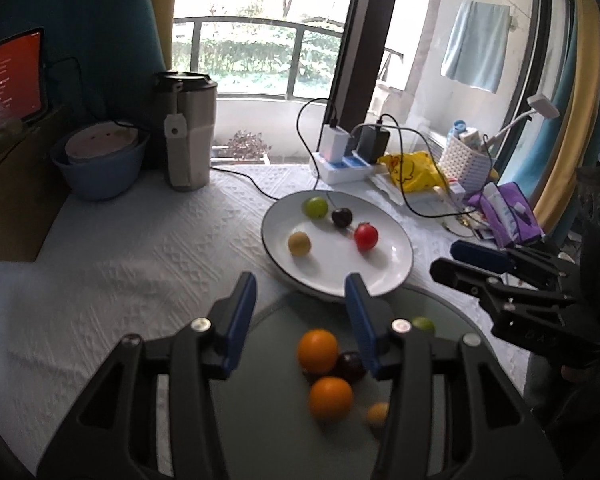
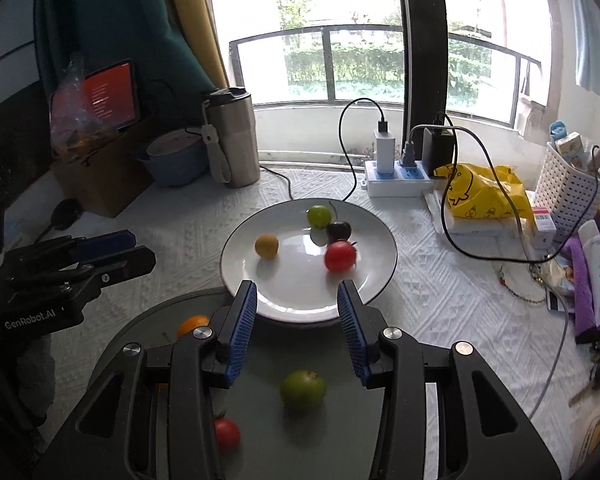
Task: Organize fruits
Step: 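Move both tools back over the grey tray toward the remaining fruits, then grasp the small brown fruit with the left tool while the right tool grasps a red tomato, then carry the brown fruit in the left tool while the right tool carries the tomato to the plate, then open the left tool over the plate while the right tool releases the tomato there, then move both tools back over the grey tray toward the oranges and green fruit, then grasp an orange with the left tool while the right tool grasps the green fruit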
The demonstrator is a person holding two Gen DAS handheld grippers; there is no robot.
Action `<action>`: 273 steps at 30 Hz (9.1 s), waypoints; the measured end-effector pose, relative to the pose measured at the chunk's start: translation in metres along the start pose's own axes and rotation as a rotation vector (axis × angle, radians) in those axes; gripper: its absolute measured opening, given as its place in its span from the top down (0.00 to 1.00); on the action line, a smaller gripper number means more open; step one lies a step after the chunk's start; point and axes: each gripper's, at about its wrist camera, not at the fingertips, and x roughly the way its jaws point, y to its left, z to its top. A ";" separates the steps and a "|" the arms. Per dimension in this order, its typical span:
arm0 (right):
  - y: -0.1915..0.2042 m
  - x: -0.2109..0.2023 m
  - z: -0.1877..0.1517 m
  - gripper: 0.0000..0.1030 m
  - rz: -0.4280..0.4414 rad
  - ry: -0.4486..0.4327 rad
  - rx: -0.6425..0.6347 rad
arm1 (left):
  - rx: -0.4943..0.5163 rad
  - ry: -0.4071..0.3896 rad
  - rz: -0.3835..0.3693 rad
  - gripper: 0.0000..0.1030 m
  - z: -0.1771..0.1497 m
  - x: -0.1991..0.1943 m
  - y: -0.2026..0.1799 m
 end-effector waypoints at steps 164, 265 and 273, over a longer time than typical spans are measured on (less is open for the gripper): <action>-0.041 0.072 0.005 0.71 0.078 0.084 0.045 | 0.183 0.152 0.039 0.76 0.013 0.116 -0.034; -0.013 0.045 -0.054 0.66 0.098 0.169 0.004 | 0.108 0.185 0.109 0.68 -0.081 0.043 -0.044; -0.014 0.038 -0.053 0.67 0.092 0.156 -0.001 | 0.104 0.176 0.096 0.68 -0.082 0.035 -0.047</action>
